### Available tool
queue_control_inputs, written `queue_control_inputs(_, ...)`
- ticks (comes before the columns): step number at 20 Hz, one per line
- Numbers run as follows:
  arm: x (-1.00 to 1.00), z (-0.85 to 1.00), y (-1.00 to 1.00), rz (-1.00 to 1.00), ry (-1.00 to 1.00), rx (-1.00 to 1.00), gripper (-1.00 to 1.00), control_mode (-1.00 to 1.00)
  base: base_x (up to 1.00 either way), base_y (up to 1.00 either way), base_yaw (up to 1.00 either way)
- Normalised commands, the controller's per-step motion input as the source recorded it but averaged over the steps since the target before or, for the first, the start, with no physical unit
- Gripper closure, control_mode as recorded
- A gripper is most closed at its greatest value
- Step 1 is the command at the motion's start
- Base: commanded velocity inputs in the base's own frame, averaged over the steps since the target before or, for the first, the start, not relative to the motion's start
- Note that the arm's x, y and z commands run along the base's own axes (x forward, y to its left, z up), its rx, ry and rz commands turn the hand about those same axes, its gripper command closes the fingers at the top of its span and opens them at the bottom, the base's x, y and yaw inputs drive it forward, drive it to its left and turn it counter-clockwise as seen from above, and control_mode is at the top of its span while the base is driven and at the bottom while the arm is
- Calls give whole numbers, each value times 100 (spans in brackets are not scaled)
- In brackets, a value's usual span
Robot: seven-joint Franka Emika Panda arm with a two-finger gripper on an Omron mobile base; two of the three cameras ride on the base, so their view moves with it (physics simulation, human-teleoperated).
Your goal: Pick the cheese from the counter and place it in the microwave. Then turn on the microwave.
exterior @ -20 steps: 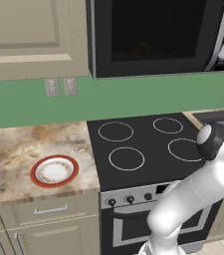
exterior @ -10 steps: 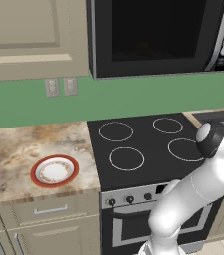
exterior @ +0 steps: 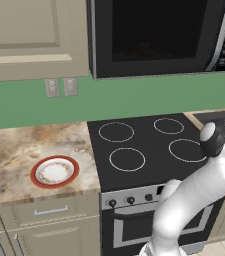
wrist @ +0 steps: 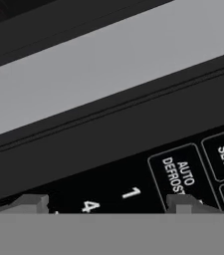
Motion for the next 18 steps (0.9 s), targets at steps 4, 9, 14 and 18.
queue_control_inputs(4, -17, 8, -28, 0, 1, 2, -100, -100, 0, 0, 0)
queue_control_inputs(9, -41, 6, -19, 0, 1, 11, -100, -100, 0, 0, 0)
queue_control_inputs(14, -49, 0, -16, 4, 0, 16, -100, -100, 0, 0, 0)
queue_control_inputs(18, -48, 0, -4, 13, 0, 8, -100, -100, 0, 0, 0)
